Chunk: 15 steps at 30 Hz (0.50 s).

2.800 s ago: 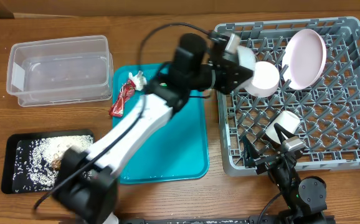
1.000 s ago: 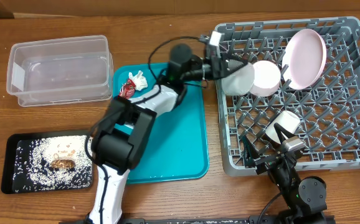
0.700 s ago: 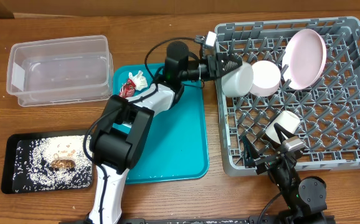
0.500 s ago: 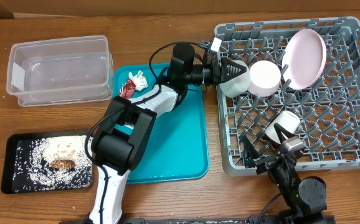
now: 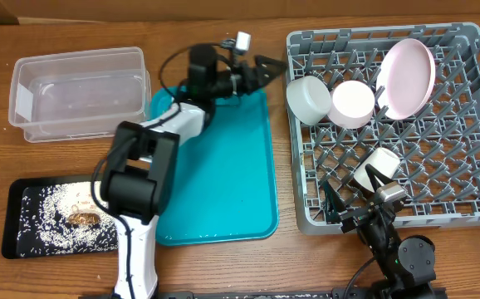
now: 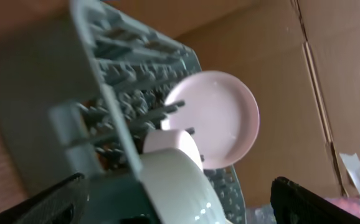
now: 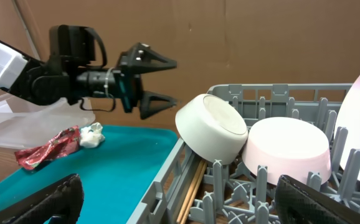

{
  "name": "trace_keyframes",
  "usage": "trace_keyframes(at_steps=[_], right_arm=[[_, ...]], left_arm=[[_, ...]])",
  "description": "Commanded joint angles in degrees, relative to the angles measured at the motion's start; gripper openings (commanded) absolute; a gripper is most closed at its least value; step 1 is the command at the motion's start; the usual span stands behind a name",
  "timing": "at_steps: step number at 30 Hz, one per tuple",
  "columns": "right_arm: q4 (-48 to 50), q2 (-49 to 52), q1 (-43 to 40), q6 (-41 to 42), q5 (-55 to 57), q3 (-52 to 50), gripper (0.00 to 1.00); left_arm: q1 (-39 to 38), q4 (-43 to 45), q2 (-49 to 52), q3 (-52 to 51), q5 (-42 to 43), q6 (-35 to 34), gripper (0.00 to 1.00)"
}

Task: Sort waste into correct bins and load items into the dishwasher
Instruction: 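Open the left gripper and pull it back over the teal tray, then grasp the white tissue with the left gripper and drop it in the clear container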

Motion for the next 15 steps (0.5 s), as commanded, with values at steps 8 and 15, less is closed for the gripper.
trace_keyframes(at_steps=[8,15], right_arm=[[0.3,-0.6,-0.4,0.4,-0.1,-0.6,1.0],[0.3,-0.6,-0.4,0.4,-0.1,-0.6,1.0]], left_arm=[[8.3,-35.0,-20.0,0.4,-7.3,21.9,1.0],[7.1,-71.9,-36.4,0.4,-47.1,46.4,1.0]])
